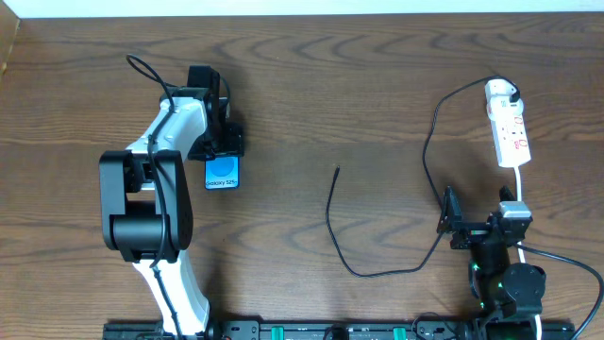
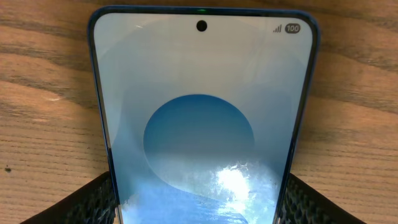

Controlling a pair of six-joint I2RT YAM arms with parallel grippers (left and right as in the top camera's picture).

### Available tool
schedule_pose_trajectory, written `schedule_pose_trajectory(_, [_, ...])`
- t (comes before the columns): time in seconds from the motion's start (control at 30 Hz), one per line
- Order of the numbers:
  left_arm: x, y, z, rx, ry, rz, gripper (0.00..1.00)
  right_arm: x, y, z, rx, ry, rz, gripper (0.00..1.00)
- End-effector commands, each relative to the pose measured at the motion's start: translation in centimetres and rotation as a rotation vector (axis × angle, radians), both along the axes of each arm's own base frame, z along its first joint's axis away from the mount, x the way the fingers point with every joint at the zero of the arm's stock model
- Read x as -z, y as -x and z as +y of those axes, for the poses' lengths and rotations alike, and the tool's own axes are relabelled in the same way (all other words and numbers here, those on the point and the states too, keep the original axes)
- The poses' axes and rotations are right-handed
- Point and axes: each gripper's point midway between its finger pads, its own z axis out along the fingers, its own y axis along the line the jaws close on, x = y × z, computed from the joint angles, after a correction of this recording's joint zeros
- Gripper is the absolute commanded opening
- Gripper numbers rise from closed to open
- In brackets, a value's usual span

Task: Plug charger to phone and switch on socket
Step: 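Close the left gripper on the phone's sides, then lift the phone with the left gripper and tilt it upright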

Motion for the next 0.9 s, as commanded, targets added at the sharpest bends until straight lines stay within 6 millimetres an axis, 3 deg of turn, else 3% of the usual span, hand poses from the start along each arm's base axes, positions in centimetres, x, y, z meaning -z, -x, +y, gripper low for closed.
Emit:
schedule_pose_trajectory(0.0, [1.2, 0.9, -0.1, 0.002, 0.007, 0.041, 0.07, 0.0, 0.0, 0.0, 0.002, -0.01, 0.0, 0.99])
schedule_pose_trajectory(0.2, [0.0, 0.7, 0.0, 0.027, 0.002, 0.027, 0.08, 0.0, 0.0, 0.0, 0.002, -0.01, 0.0, 0.99])
schedule_pose_trajectory(0.87, [-6.8, -0.3, 0.1, 0.021, -0.002, -0.124, 0.07, 0.0, 0.0, 0.0, 0.002, -0.01, 0.0, 0.99])
